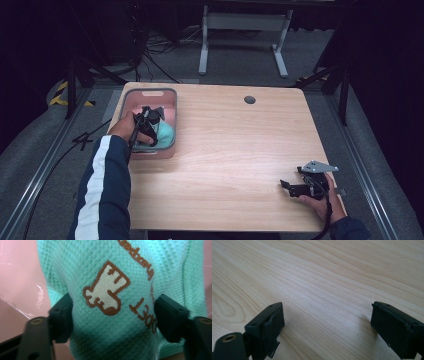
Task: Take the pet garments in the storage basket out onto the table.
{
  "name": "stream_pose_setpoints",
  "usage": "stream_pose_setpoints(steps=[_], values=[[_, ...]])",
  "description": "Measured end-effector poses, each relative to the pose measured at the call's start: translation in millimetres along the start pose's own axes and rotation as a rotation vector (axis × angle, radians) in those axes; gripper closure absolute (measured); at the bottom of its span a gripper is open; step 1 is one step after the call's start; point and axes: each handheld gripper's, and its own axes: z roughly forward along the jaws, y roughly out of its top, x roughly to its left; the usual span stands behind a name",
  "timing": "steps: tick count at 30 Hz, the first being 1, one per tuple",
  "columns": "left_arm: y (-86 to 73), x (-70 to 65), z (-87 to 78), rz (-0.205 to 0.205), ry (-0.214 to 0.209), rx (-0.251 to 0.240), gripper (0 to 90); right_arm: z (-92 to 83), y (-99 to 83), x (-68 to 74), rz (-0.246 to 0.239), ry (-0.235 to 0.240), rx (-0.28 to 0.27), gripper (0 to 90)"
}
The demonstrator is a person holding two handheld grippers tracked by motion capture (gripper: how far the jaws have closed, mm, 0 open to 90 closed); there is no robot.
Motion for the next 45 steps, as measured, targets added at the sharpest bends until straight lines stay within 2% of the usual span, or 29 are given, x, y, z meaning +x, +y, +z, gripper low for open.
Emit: stream_pose_setpoints(steps=[3, 4, 5, 12, 13, 15, 20, 27, 30, 32, 34, 35, 41, 43, 45], values=[[-1.4, 0.0, -1.1, 0.004, 0.005, -0.015, 41.2, 0.0, 0.0, 0.1, 0.0, 0.001, 0.0, 12.2], [-2.3, -0.1, -2.1, 0.008, 0.018, -0.016, 41.2, 0.0, 0.0, 0.1, -0.001, 0.002, 0.0, 12.2], [-3.6, -0.7, -2.6, 0.008, 0.031, -0.02, 47.4, 0.0, 0.0, 0.2, 0.0, 0.003, 0.0, 12.1], [-4.6, -2.6, -3.8, 0.003, 0.074, -0.027, 59.2, 0.5, 0.5, 0.5, 0.0, 0.005, 0.002, 12.0], [-5.6, -4.5, -3.9, 0.007, 0.099, -0.039, 60.3, 0.5, 0.5, 0.5, 0.0, 0.005, 0.002, 12.0], [-7.6, -4.5, -5.2, -0.005, 0.098, -0.064, 62.2, 0.5, 0.5, 0.4, -0.001, 0.005, 0.002, 12.0], [-12.4, -6.3, -11.8, -0.032, 0.102, -0.127, 64.9, 0.5, 0.6, 0.4, -0.001, 0.005, 0.002, 12.0], [-22.4, -9.7, -29.8, -0.035, 0.117, -0.206, 65.4, 0.5, 0.6, 0.2, -0.002, 0.008, 0.002, 12.0], [-25.9, -9.9, -34.8, -0.034, 0.108, -0.233, 65.4, 0.5, 0.6, 0.2, -0.002, 0.008, 0.003, 12.0], [-31.5, -10.6, -42.8, -0.045, 0.123, -0.281, 65.4, 0.5, 0.6, 0.2, -0.002, 0.008, 0.002, 12.0], [-33.3, -11.0, -45.5, -0.05, 0.128, -0.293, 65.5, 0.5, 0.6, 0.2, -0.002, 0.008, 0.002, 12.0], [-36.6, -12.0, -49.9, -0.06, 0.13, -0.322, 65.5, 0.5, 0.6, 0.2, -0.002, 0.008, 0.002, 12.0], [-46.6, -15.0, -64.8, -0.082, 0.151, -0.395, 65.7, 0.5, 0.6, 0.2, -0.002, 0.007, 0.003, 12.0], [-50.3, -16.3, -70.0, -0.091, 0.178, -0.43, 65.8, 0.5, 0.6, 0.3, -0.002, 0.007, 0.002, 12.0], [-54.9, -16.9, -74.9, -0.1, 0.18, -0.467, 66.0, 0.5, 0.6, 0.2, -0.002, 0.007, 0.002, 12.0]])
